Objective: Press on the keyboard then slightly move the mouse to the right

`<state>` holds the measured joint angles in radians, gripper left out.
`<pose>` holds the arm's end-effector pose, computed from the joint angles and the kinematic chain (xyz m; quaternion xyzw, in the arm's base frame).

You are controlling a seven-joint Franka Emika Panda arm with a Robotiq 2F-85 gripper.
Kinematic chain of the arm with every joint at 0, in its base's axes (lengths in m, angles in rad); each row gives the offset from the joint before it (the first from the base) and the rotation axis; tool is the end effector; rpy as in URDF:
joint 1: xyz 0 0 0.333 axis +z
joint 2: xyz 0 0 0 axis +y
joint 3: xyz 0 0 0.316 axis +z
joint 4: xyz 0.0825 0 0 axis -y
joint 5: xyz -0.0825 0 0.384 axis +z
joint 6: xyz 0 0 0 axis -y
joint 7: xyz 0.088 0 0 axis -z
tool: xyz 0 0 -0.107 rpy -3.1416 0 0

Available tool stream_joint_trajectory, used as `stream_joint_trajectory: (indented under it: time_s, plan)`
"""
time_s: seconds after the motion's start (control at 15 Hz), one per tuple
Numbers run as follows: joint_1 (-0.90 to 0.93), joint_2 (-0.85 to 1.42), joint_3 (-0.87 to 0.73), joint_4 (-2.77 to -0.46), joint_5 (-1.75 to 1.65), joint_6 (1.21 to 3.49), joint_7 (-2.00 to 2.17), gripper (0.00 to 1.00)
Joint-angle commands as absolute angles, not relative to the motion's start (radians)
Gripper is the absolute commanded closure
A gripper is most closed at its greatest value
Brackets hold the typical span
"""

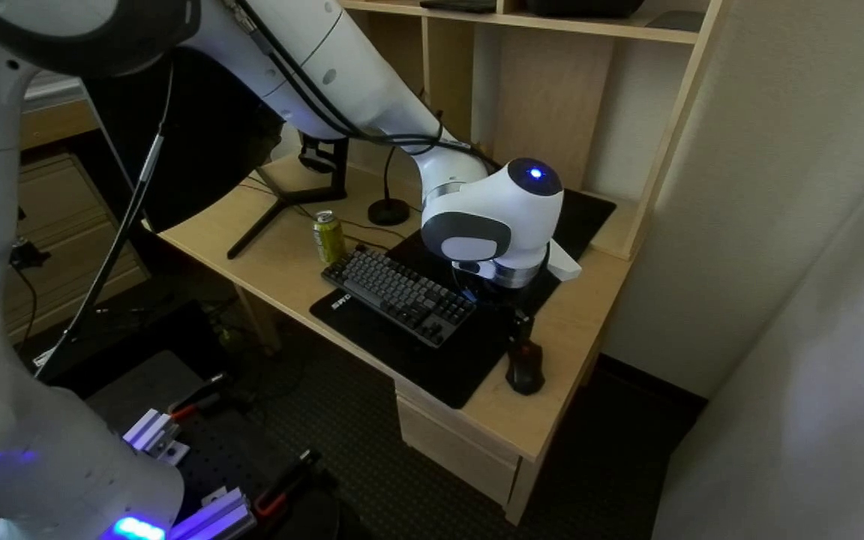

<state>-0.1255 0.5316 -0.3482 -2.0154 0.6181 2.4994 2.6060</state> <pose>0.5347 -0.2745 0.1986 0.1935 0.9763 0.0800 0.0547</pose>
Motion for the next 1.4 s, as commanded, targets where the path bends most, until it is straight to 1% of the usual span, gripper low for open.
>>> stream_joint_trajectory:
  time_s: [0.0, 0.07, 0.27, 0.53, 0.6, 0.73, 0.87, 0.93, 1.33]
  plan:
    - [-0.085, 0.581, -0.376, -1.992, 0.671, 2.535, 2.606, 0.00]
    - [-0.076, 0.597, -0.383, -1.981, 0.694, 2.536, 2.606, 0.00]
    - [-0.118, 0.626, -0.323, -1.940, 0.740, 2.539, 2.606, 0.00]
    - [-0.111, 0.627, -0.334, -1.948, 0.802, 2.584, 2.602, 0.00]
    - [-0.100, 0.630, -0.343, -1.946, 0.771, 2.547, 2.606, 0.00]
    - [-0.102, 0.631, -0.343, -1.946, 0.779, 2.562, 2.606, 0.00]
    - [-0.057, 0.638, -0.396, -1.964, 0.801, 2.565, 2.606, 0.00]
    - [-0.091, 0.635, -0.359, -1.949, 0.779, 2.561, 2.606, 0.00]
    - [-0.073, 0.639, -0.382, -1.955, 0.779, 2.561, 2.606, 0.00]
